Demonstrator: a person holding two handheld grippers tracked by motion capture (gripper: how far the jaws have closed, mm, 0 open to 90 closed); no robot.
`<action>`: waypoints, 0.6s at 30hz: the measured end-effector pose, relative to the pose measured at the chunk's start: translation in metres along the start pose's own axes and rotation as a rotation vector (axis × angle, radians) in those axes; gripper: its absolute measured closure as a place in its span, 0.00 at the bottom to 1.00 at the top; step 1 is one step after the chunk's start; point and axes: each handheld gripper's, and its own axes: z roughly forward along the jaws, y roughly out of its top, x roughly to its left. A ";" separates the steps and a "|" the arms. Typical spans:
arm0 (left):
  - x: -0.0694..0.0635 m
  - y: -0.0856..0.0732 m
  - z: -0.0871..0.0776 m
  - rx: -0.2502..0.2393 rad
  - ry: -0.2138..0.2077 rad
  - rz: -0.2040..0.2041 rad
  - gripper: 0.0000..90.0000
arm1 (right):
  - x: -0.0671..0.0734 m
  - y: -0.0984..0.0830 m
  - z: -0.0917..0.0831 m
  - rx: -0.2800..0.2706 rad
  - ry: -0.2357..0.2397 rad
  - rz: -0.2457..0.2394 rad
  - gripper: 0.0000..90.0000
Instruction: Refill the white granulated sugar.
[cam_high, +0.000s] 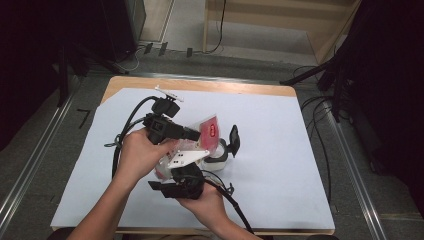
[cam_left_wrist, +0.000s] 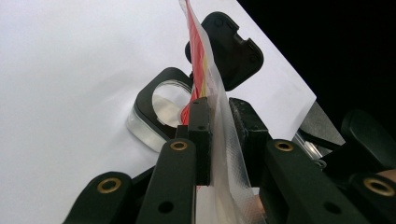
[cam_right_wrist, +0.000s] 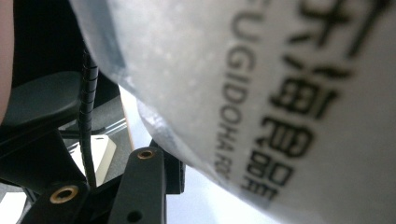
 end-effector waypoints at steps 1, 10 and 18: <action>0.000 0.000 0.000 0.000 0.000 0.000 0.90 | 0.000 0.000 0.000 0.002 0.001 0.001 0.70; 0.000 0.000 0.000 0.001 0.001 0.000 0.89 | 0.000 0.001 -0.001 0.001 0.012 0.019 0.70; 0.000 0.000 0.000 0.000 0.000 0.001 0.89 | 0.000 0.001 -0.001 -0.001 0.010 0.018 0.70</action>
